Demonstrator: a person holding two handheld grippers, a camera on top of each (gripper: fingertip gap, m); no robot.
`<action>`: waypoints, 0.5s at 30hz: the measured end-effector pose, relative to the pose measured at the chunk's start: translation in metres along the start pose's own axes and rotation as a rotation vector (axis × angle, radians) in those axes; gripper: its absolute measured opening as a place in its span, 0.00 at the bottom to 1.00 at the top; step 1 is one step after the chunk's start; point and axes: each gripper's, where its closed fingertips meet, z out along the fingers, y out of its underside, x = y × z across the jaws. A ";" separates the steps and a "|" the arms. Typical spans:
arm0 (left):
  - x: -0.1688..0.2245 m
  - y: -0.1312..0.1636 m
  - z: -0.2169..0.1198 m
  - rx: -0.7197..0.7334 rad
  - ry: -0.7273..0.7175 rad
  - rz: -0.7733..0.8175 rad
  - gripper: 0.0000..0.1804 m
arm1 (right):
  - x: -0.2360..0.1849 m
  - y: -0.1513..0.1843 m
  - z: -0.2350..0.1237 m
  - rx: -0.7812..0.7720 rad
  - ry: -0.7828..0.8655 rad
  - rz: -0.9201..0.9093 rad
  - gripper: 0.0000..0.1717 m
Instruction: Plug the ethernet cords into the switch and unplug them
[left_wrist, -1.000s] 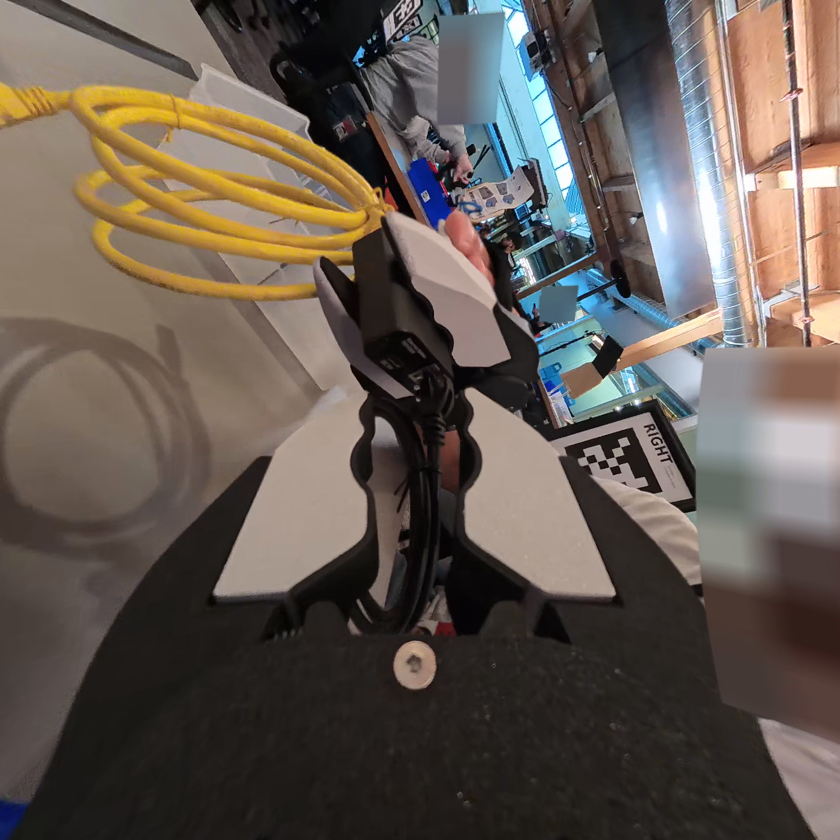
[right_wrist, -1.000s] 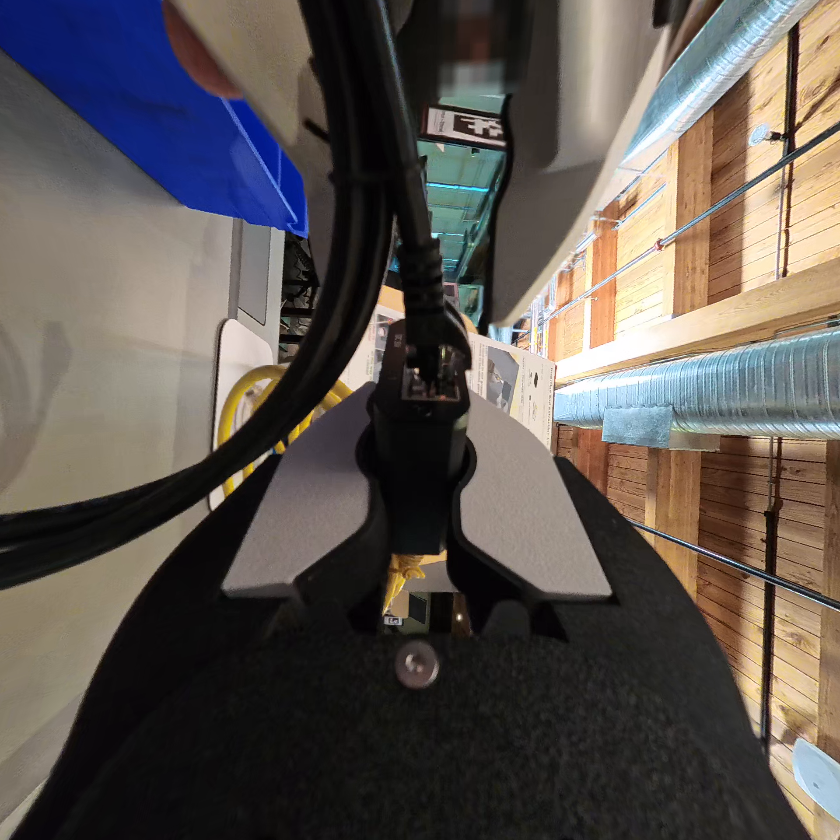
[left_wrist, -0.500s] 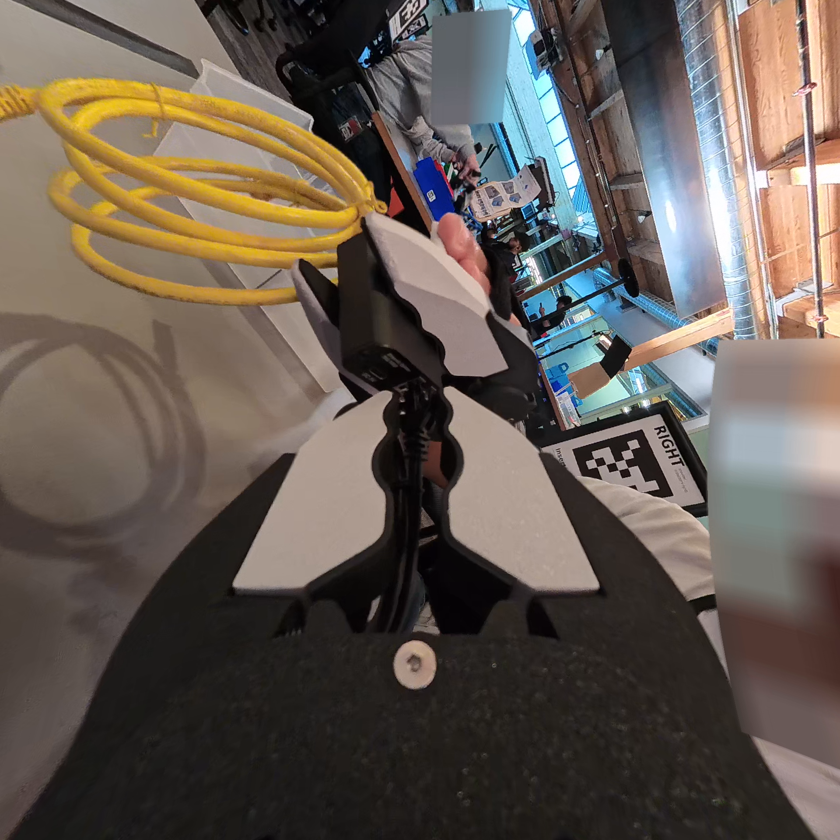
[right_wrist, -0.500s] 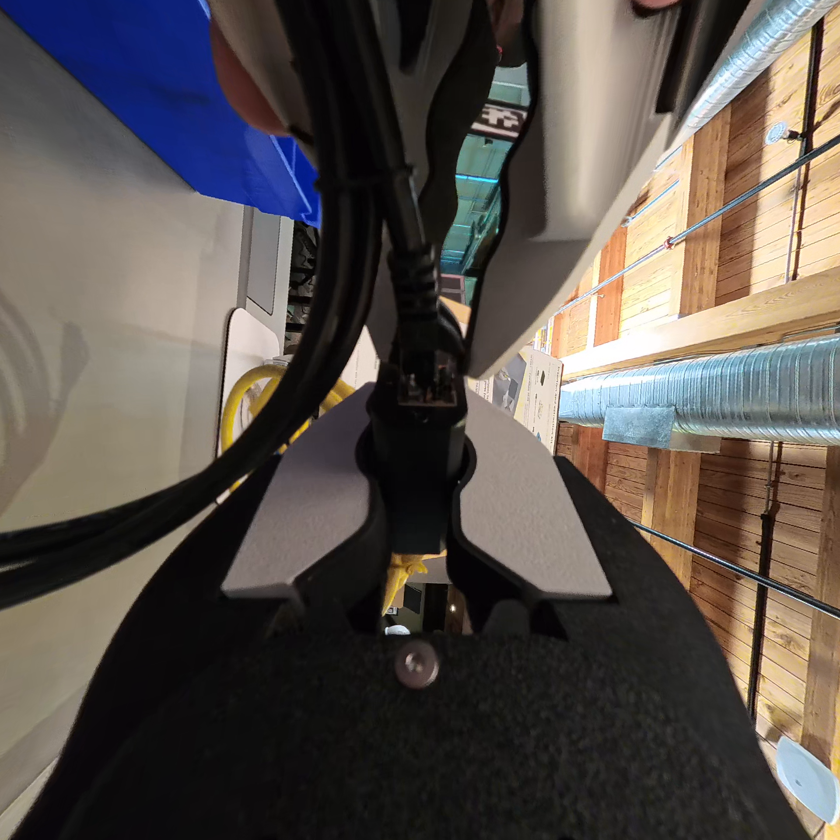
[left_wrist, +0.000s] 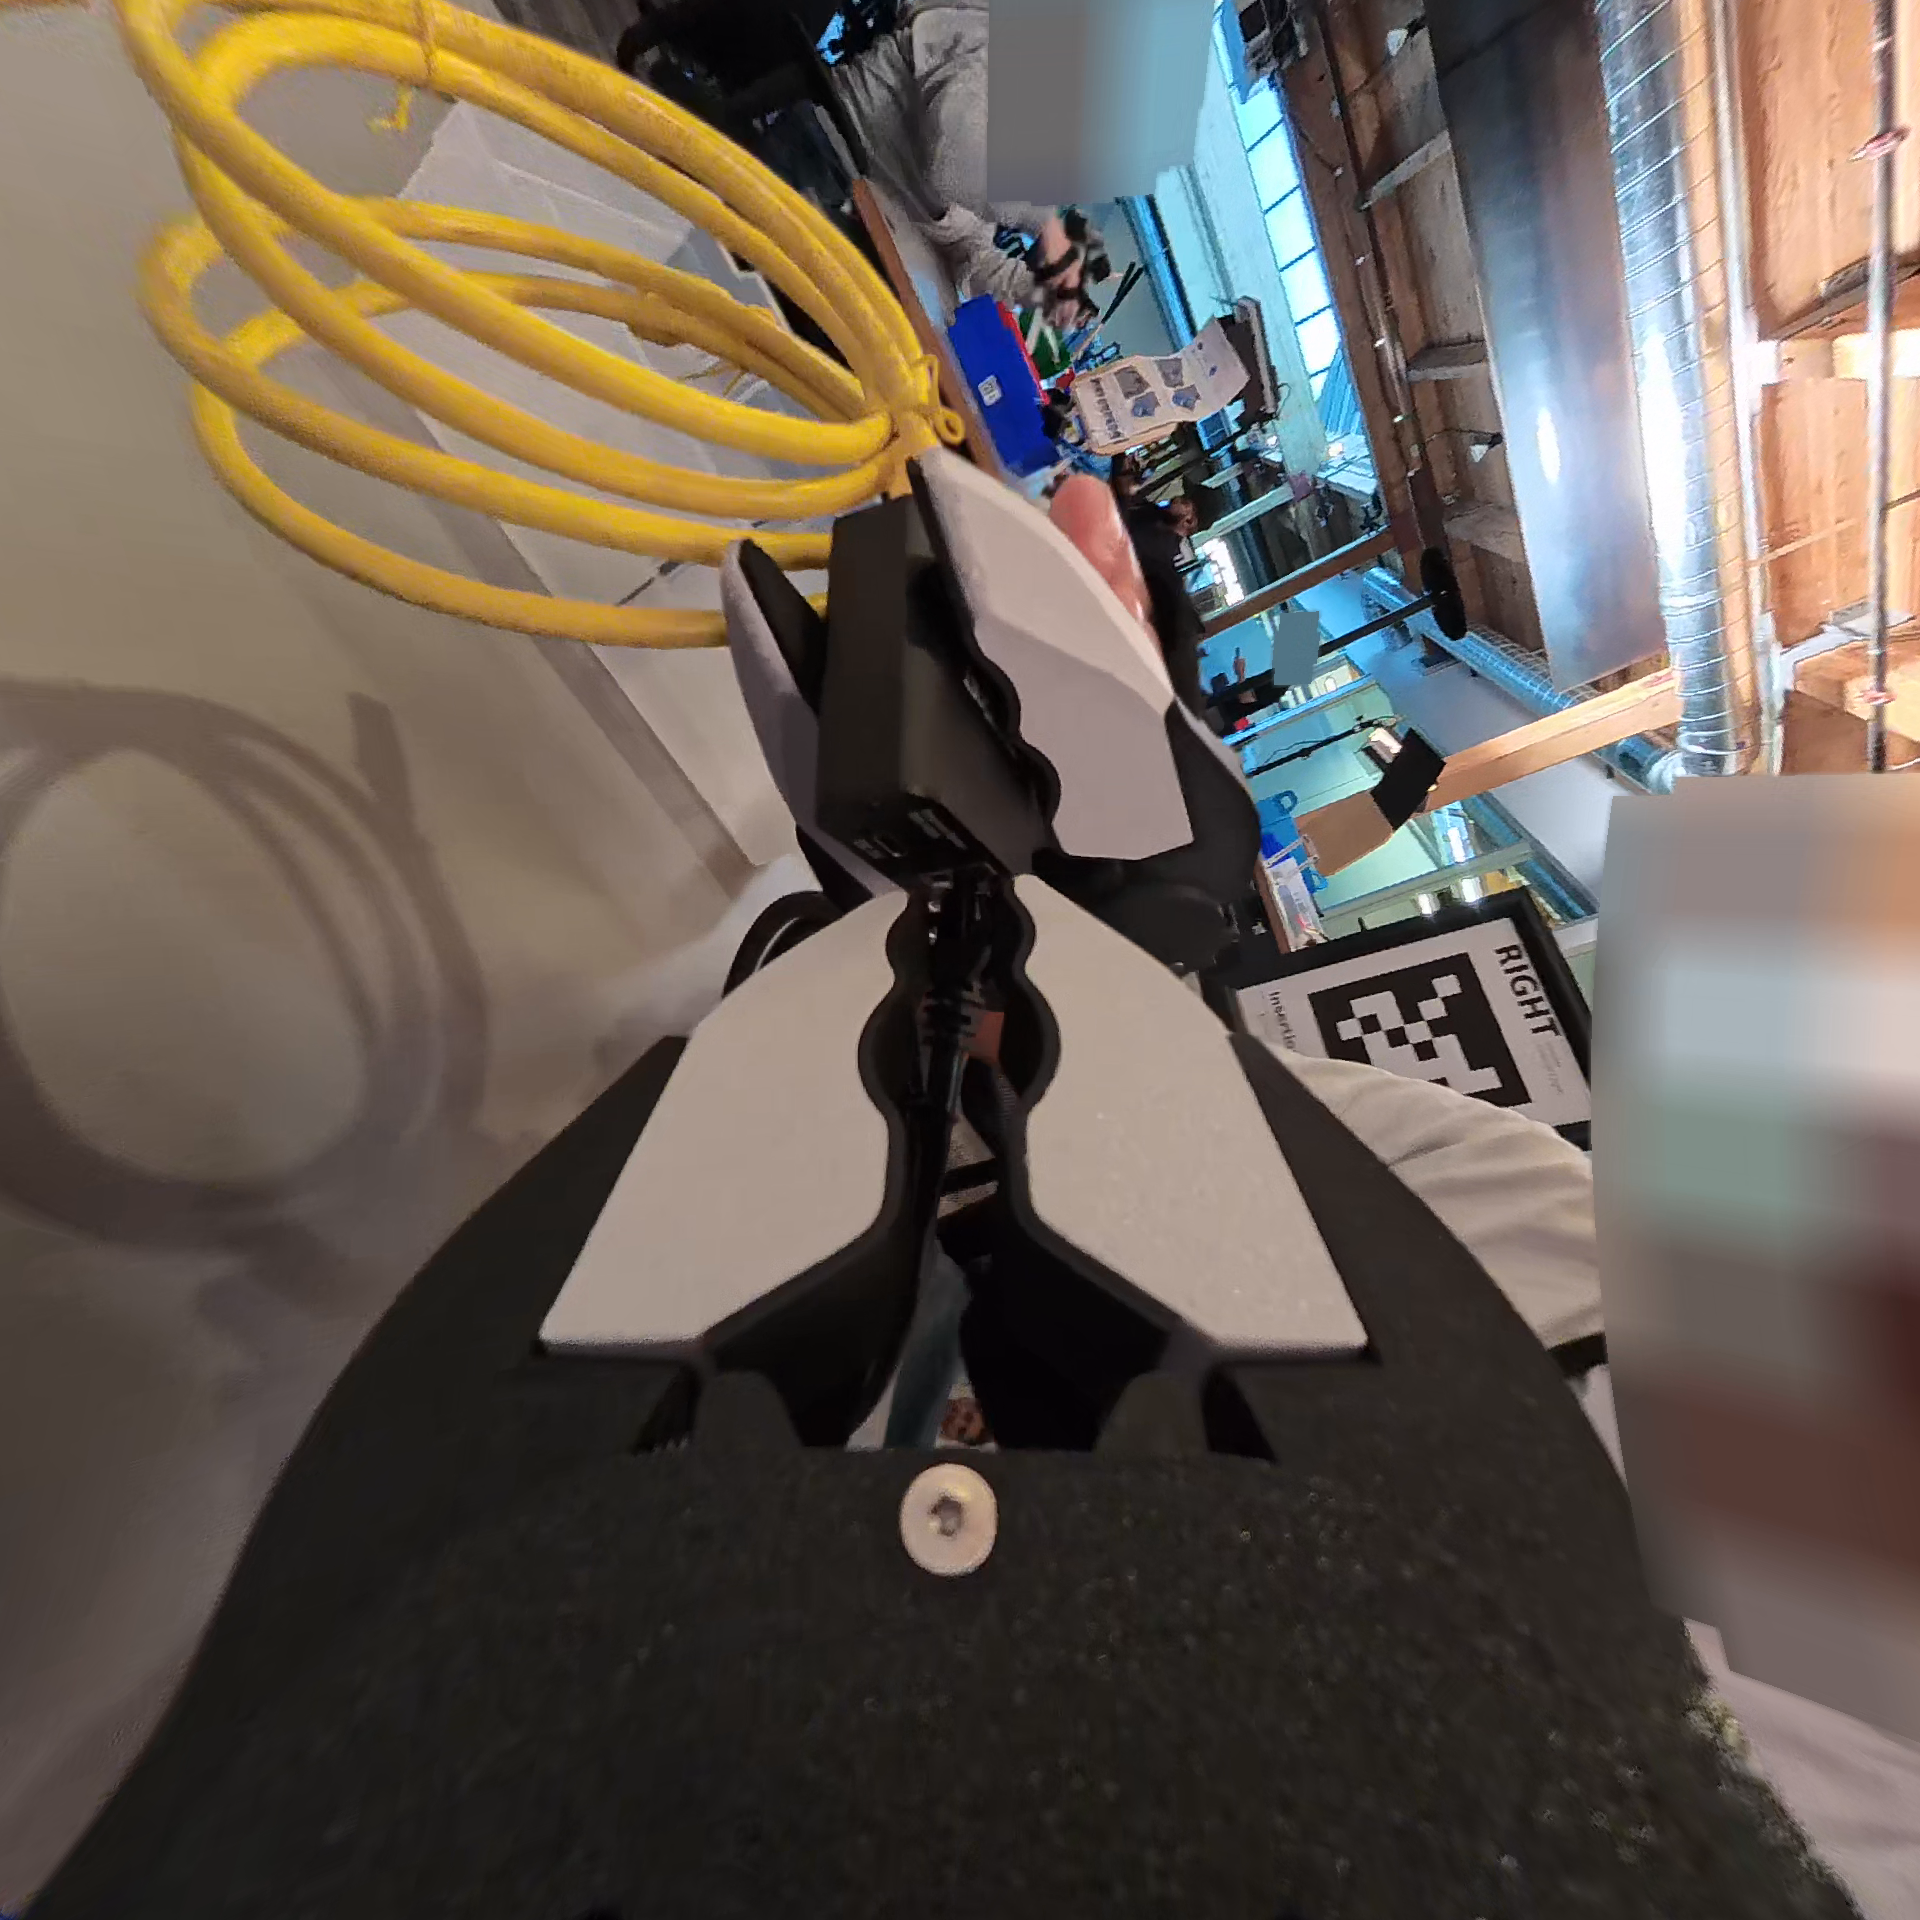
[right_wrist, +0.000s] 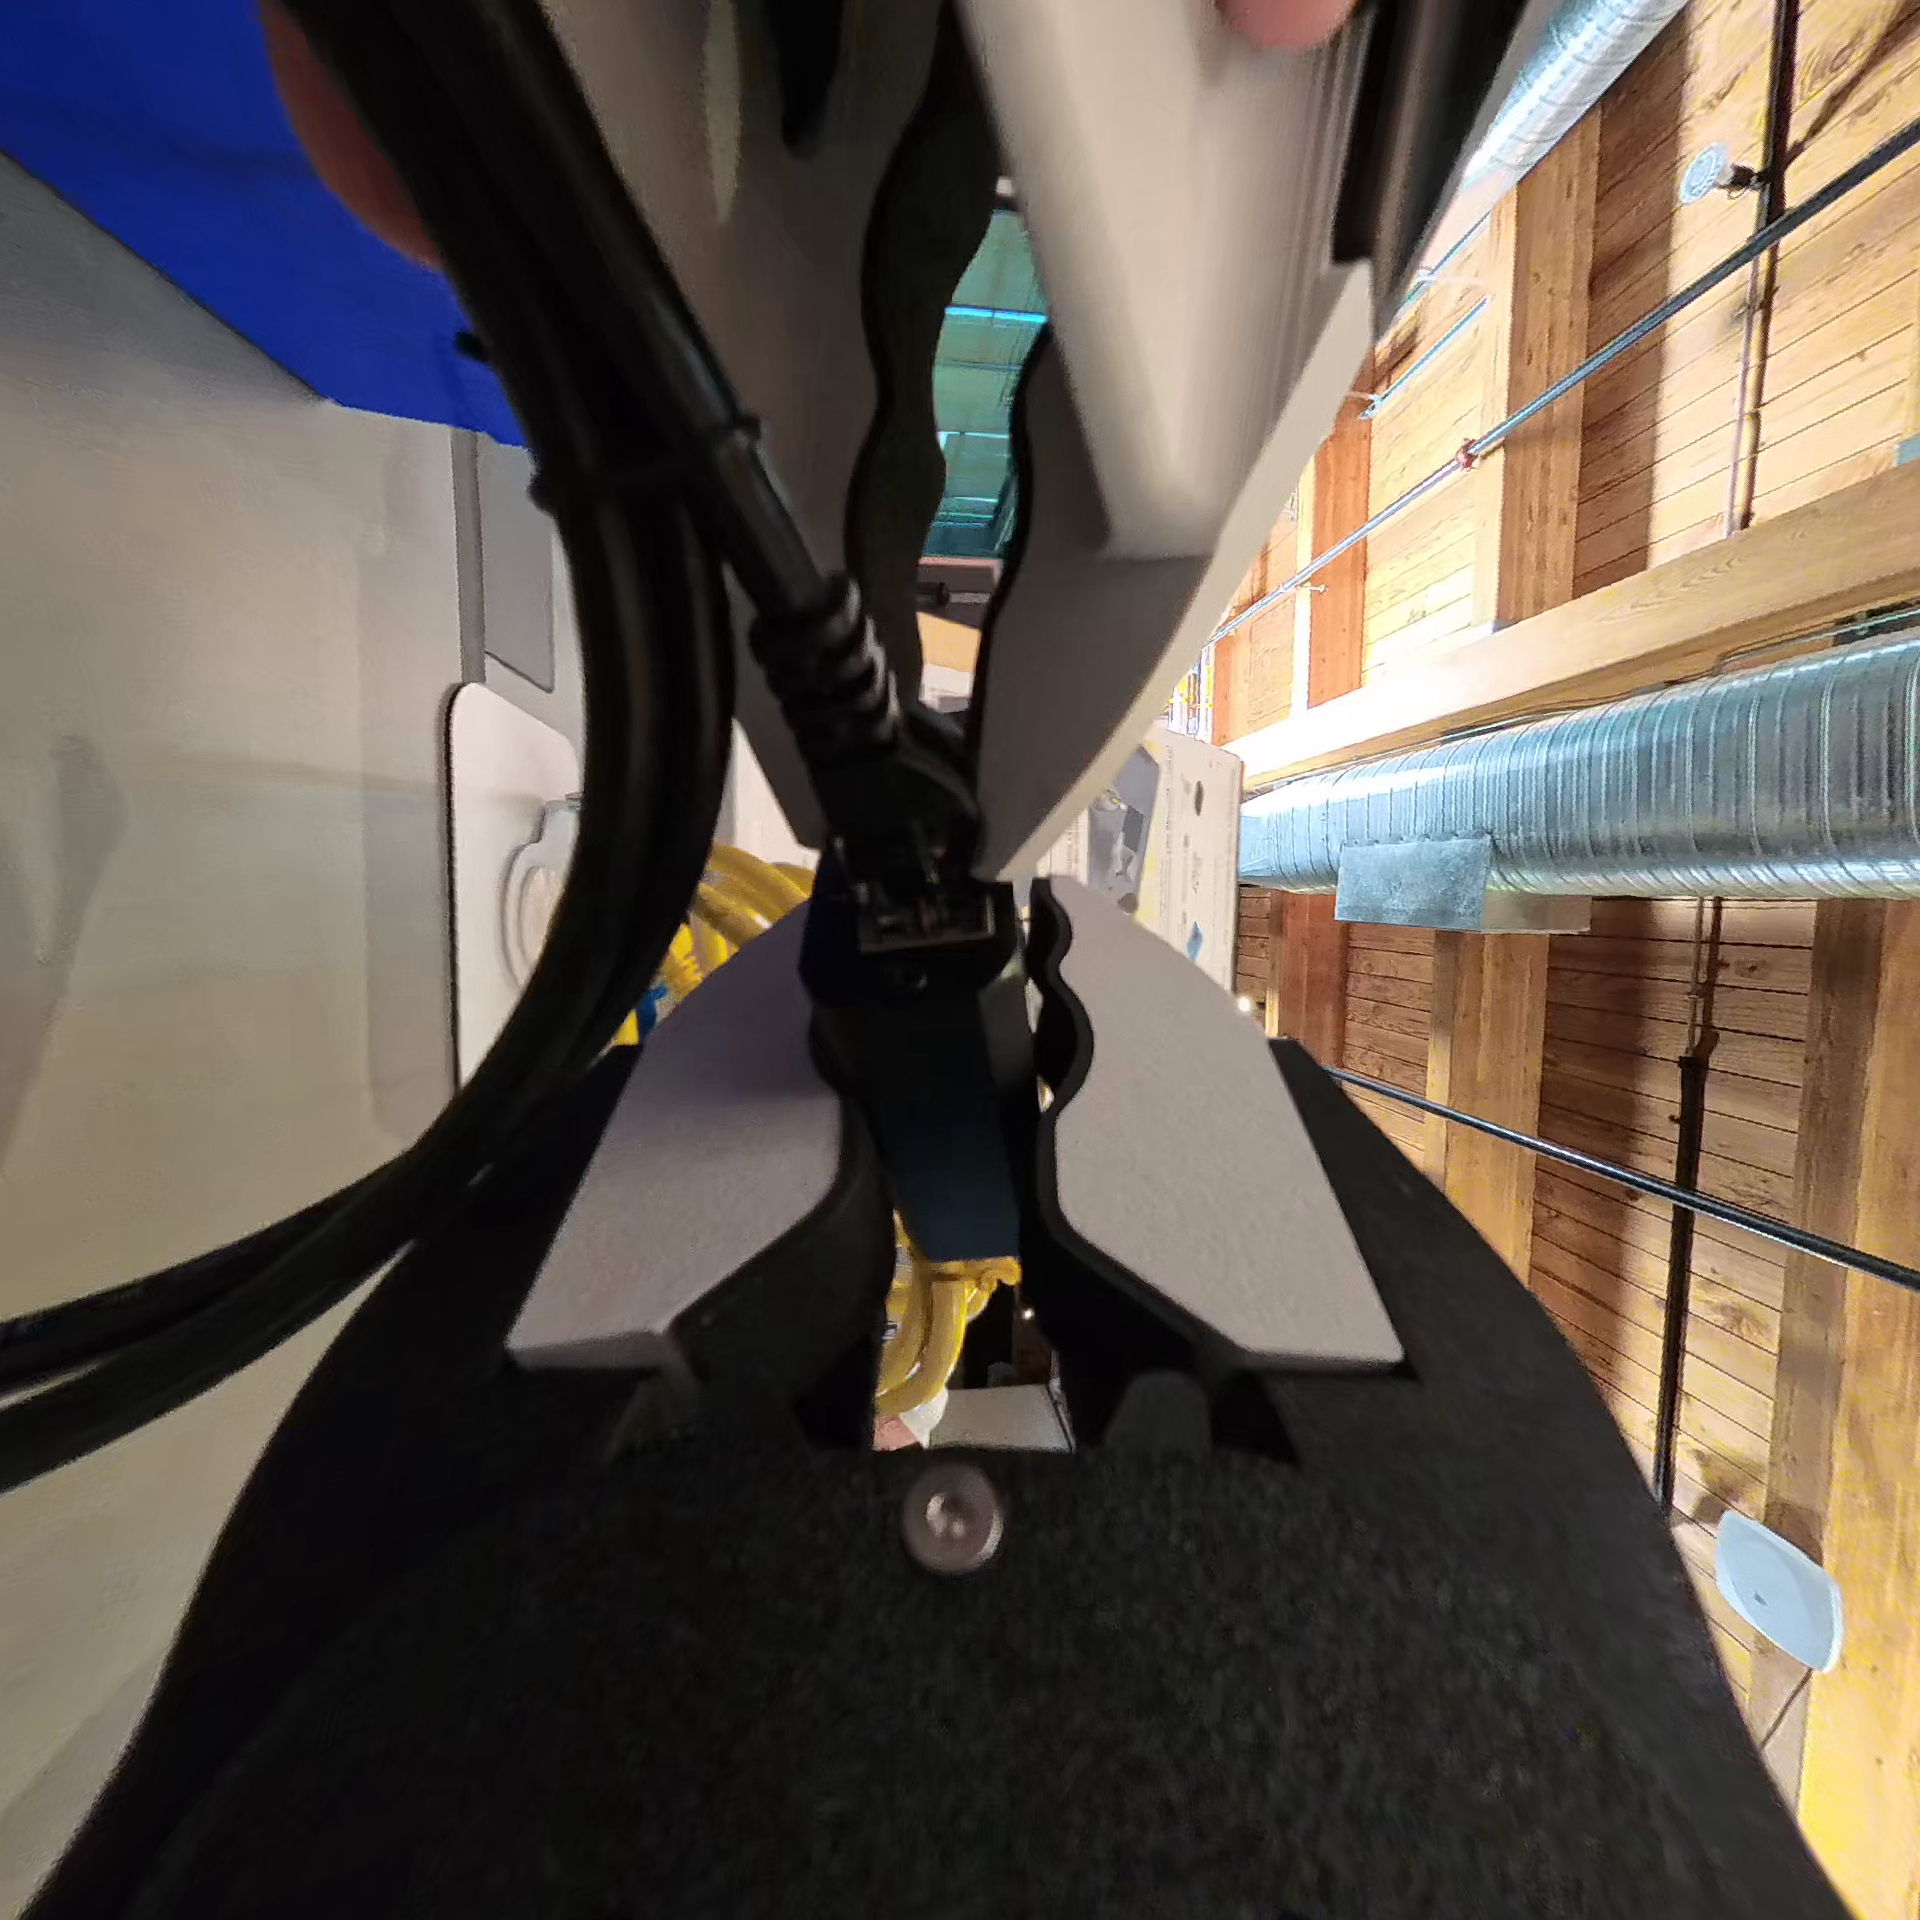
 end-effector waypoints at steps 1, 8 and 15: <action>-0.002 0.000 0.000 -0.005 -0.015 0.006 0.06 | -0.003 0.000 0.001 -0.003 -0.006 -0.002 0.16; -0.007 -0.004 0.000 0.000 -0.084 0.071 0.06 | -0.010 0.004 0.005 -0.035 -0.040 0.027 0.16; -0.006 -0.008 -0.003 0.064 -0.122 0.179 0.07 | -0.016 0.002 0.008 -0.014 -0.061 0.050 0.15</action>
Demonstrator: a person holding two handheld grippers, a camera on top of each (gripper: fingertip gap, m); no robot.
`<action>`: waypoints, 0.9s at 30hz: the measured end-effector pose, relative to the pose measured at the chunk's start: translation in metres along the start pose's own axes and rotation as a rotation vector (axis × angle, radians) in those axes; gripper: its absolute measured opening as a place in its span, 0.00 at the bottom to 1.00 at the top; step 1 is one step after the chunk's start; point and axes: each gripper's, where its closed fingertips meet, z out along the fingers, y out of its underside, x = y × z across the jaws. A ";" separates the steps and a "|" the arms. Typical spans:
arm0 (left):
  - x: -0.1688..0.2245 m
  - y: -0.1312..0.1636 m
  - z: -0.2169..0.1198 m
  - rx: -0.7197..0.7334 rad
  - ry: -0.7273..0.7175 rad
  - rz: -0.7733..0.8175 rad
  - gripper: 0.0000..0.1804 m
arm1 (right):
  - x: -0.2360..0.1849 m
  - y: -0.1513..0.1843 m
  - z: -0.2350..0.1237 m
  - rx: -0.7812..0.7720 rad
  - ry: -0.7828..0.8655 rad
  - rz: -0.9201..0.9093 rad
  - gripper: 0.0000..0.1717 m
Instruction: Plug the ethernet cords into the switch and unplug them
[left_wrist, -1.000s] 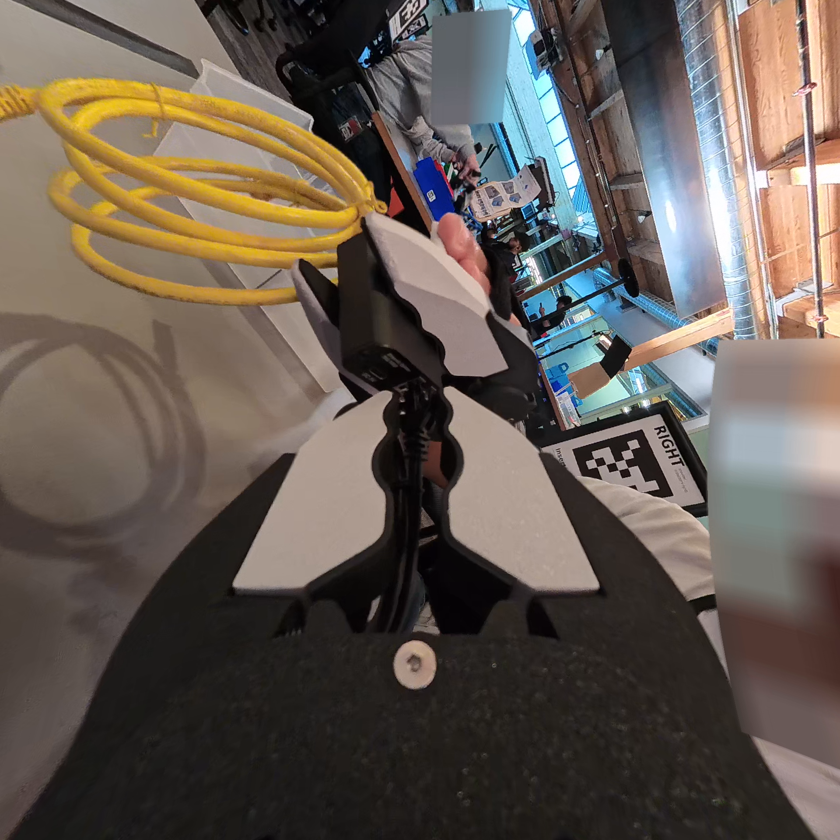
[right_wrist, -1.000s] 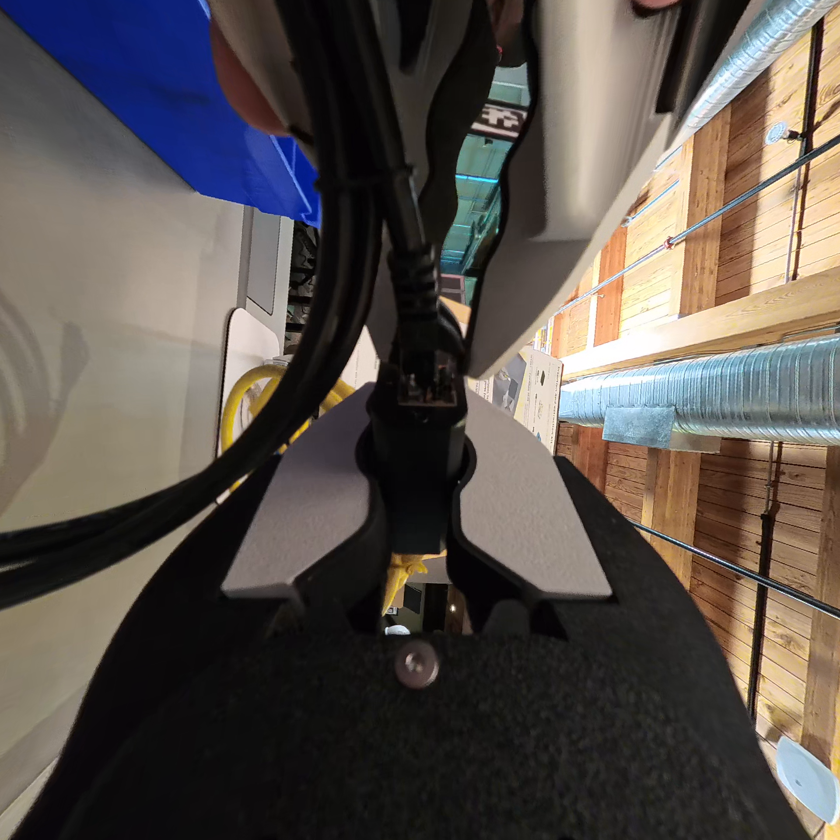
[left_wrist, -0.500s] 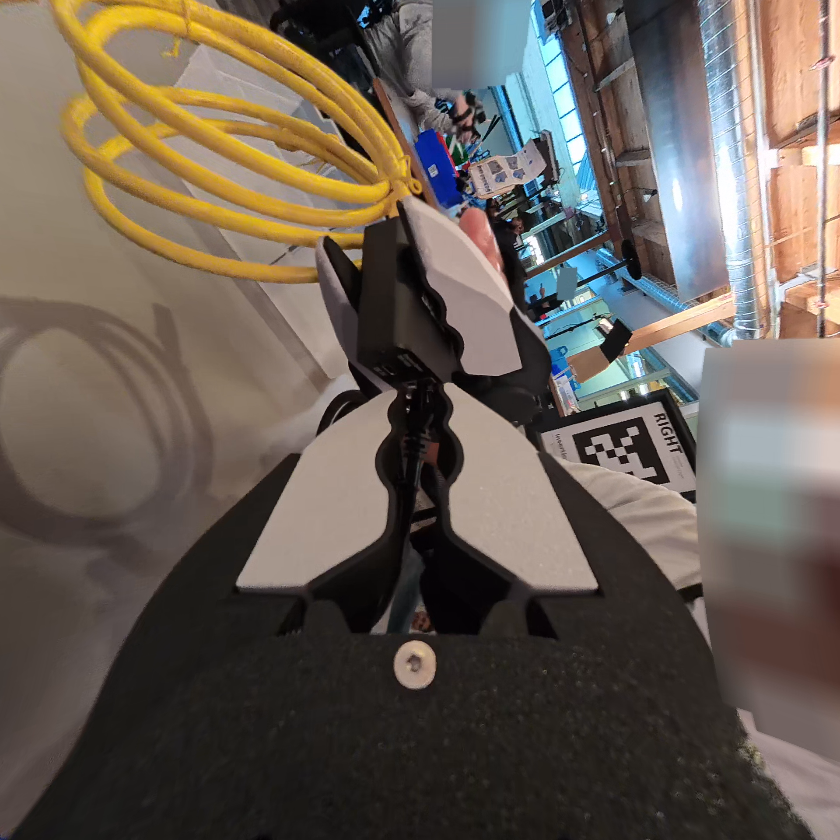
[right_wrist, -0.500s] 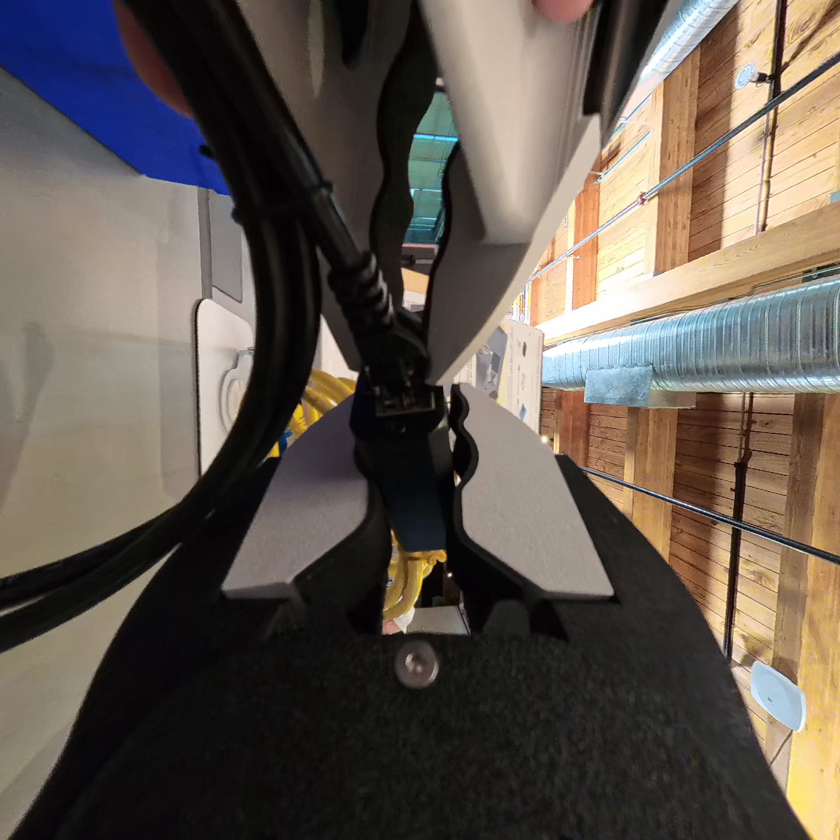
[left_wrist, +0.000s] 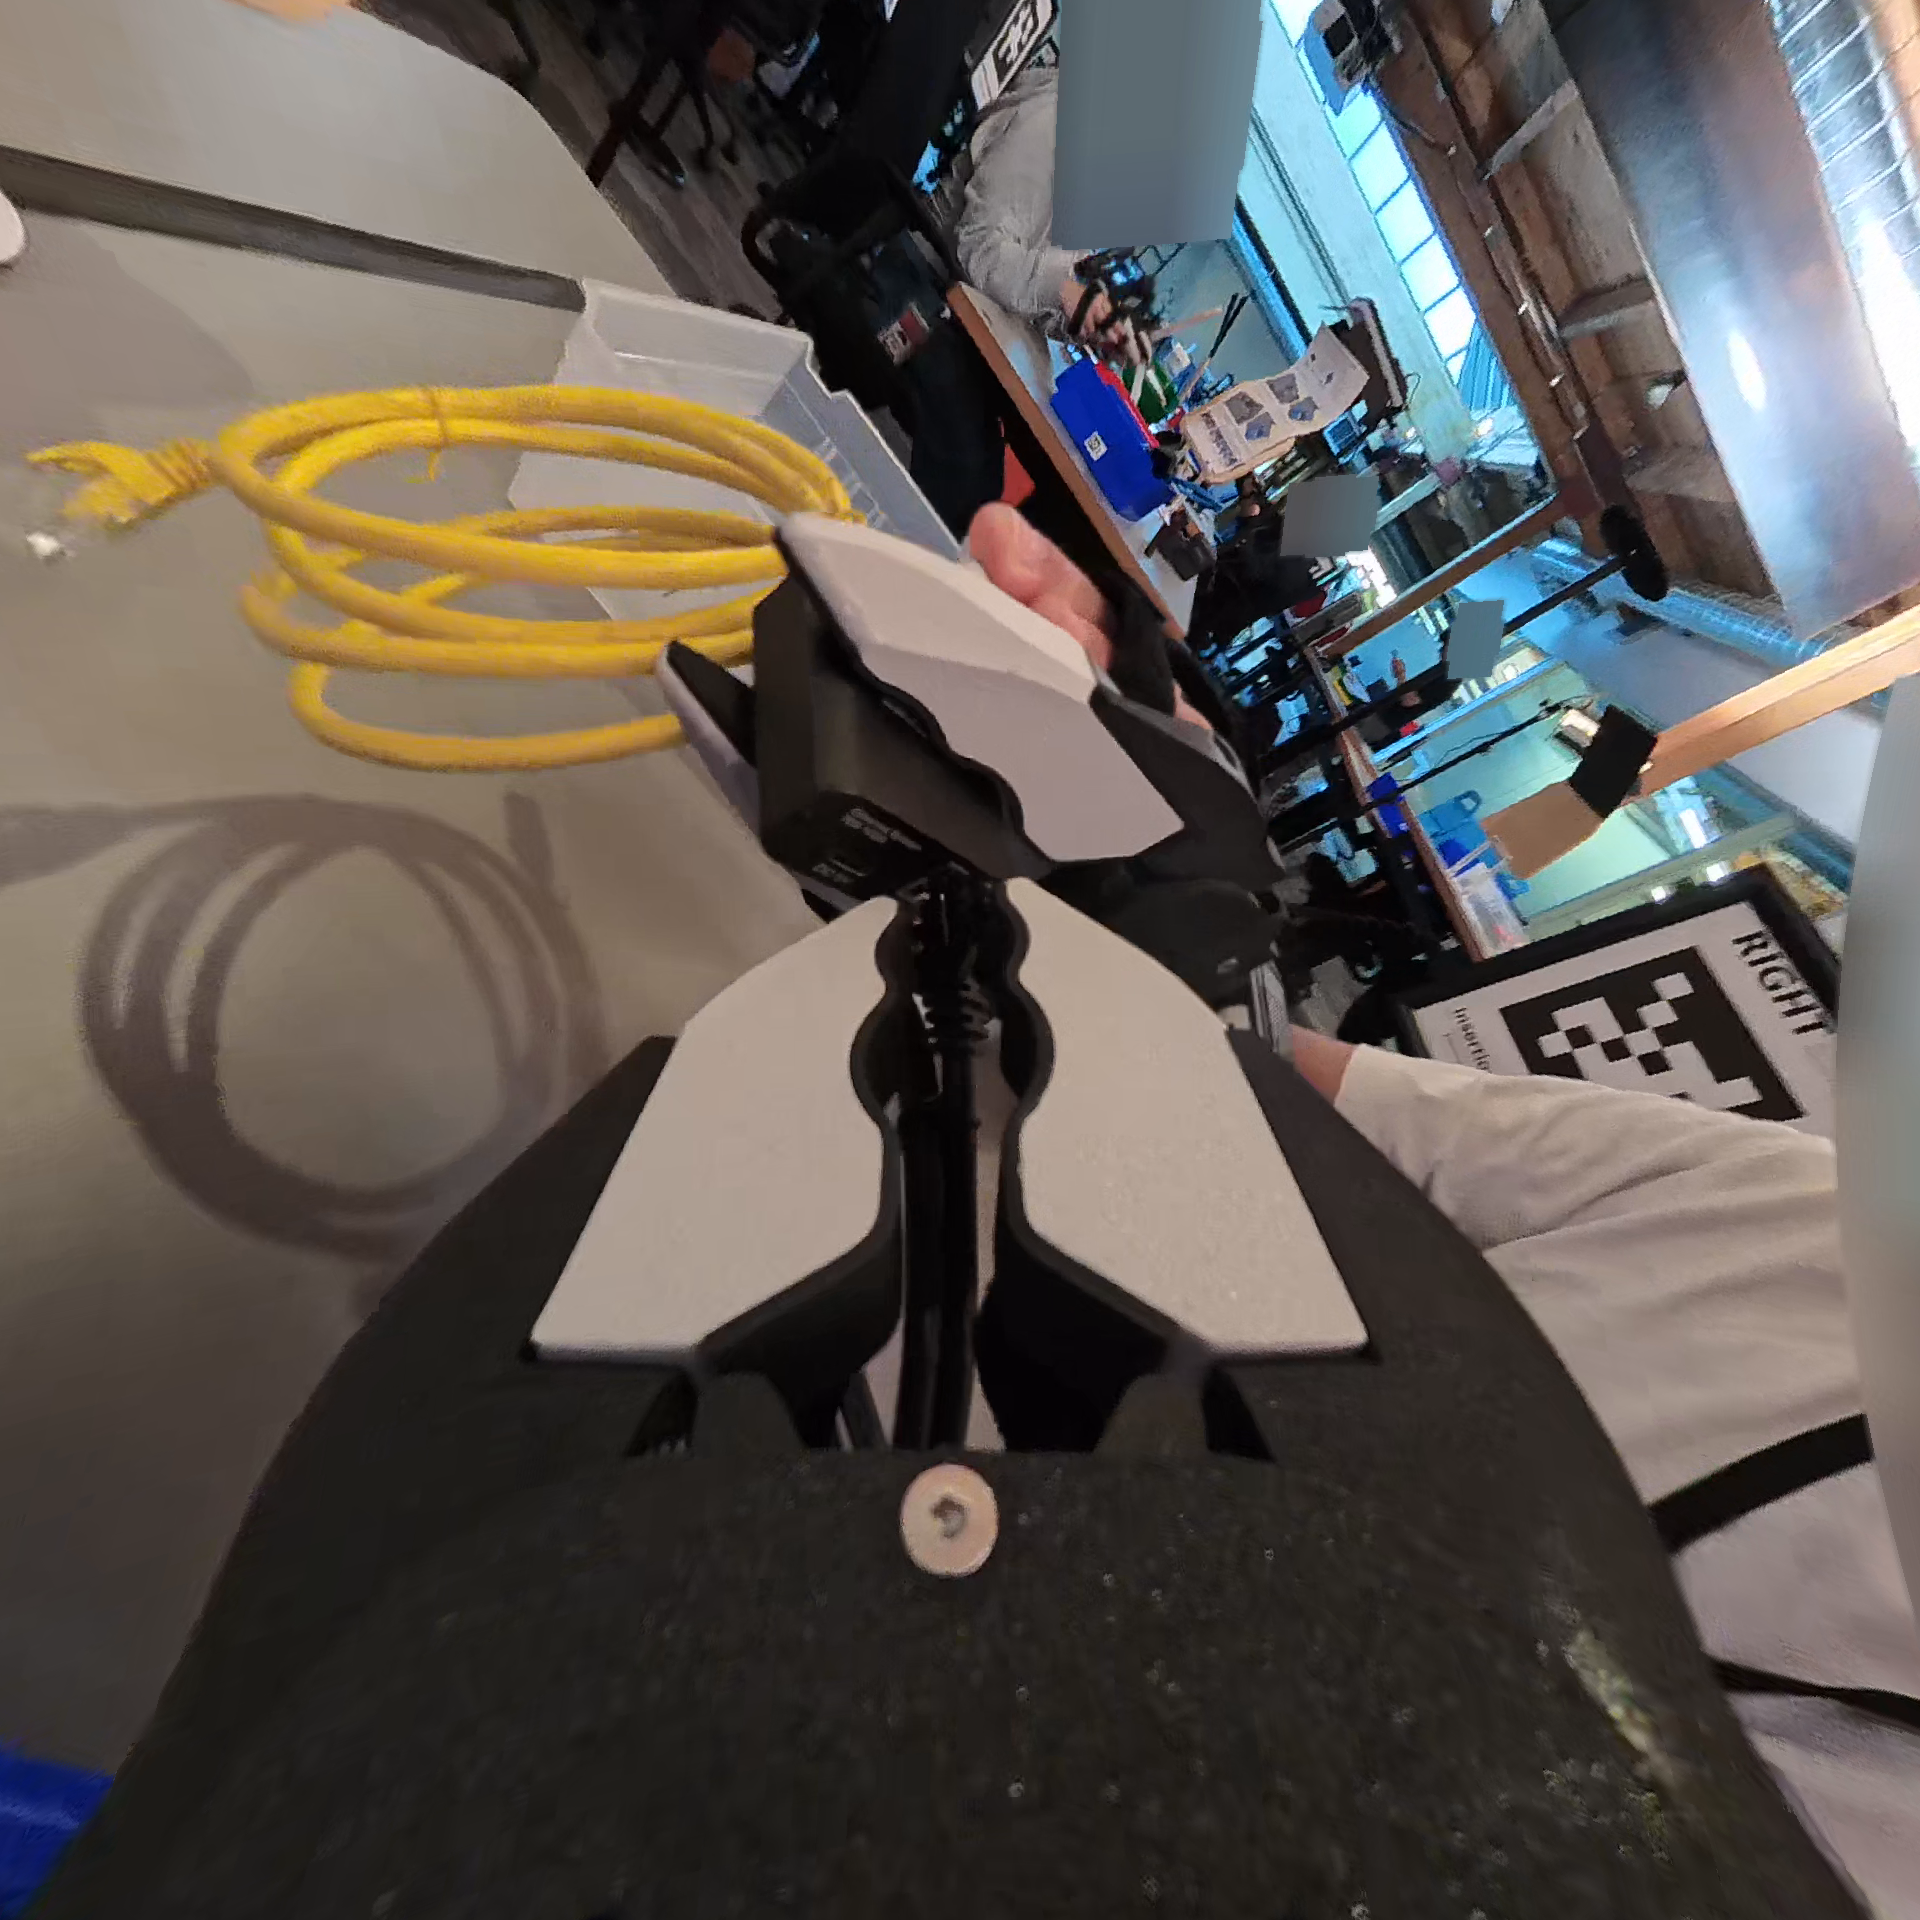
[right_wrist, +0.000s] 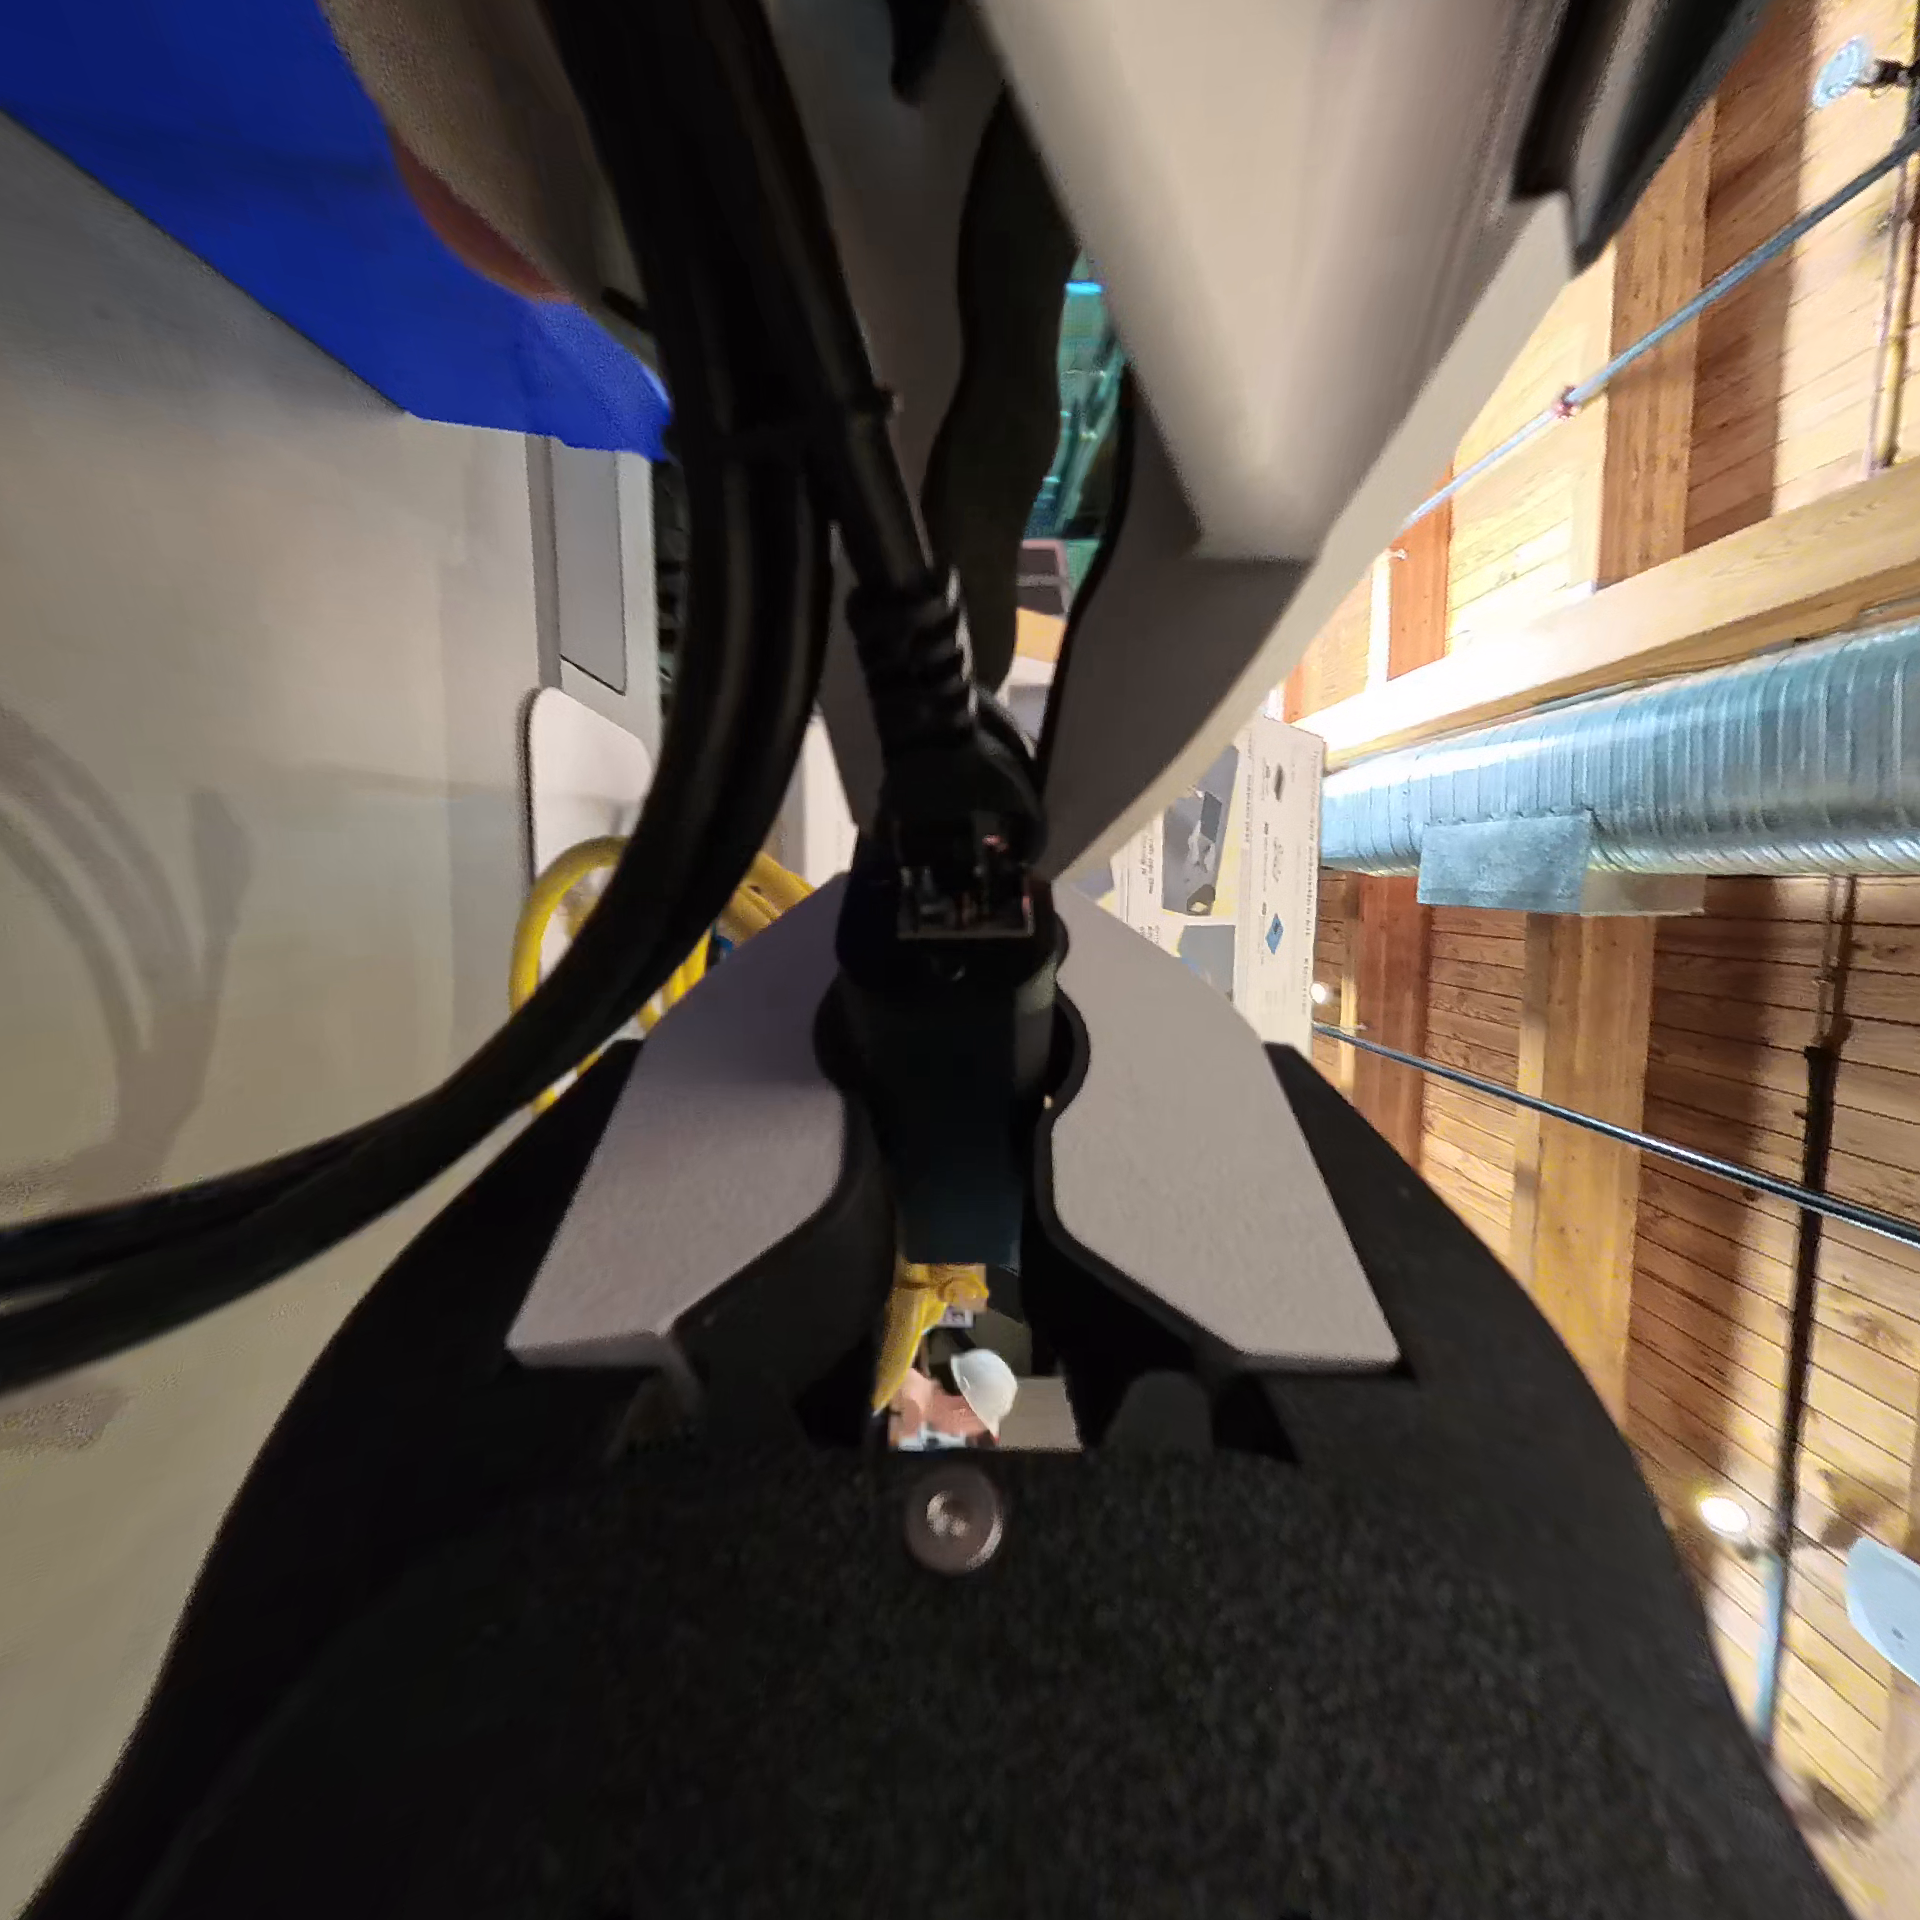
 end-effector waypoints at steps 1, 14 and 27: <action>0.001 0.000 -0.001 0.006 -0.011 0.028 0.08 | -0.001 -0.002 0.000 0.014 -0.009 0.005 0.15; -0.010 0.003 -0.006 -0.035 -0.425 0.660 0.17 | -0.014 0.001 0.004 0.002 -0.106 0.072 0.15; -0.012 0.008 -0.006 -0.024 -0.498 0.666 0.07 | -0.016 -0.005 0.002 0.043 -0.124 0.068 0.15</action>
